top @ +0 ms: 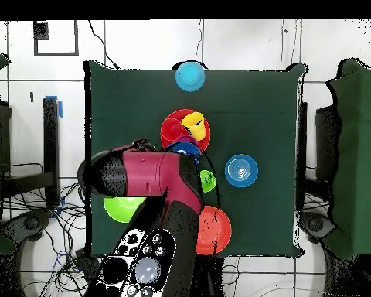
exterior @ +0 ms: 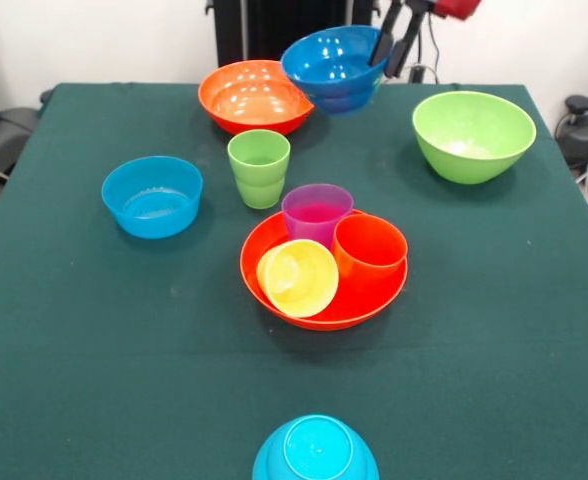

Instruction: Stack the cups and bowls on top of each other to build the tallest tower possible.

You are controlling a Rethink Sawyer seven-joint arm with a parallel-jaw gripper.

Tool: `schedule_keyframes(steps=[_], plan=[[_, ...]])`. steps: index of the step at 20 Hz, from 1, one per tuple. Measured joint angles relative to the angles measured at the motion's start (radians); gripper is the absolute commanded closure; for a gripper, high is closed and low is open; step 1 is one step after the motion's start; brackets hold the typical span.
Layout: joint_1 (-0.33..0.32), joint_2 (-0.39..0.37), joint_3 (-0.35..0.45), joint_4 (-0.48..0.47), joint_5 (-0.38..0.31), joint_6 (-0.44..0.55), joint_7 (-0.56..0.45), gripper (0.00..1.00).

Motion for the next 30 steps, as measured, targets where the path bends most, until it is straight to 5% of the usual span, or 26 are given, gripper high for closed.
schedule_keyframes(steps=[7,20,30], plan=[[-0.055,-0.035,0.03,-0.092,-0.042,0.001,-0.001,1.0],[-0.266,-0.039,0.225,-0.291,-0.083,0.13,-0.098,1.0],[-0.295,-0.005,0.323,-0.362,-0.14,0.133,-0.166,1.0]])
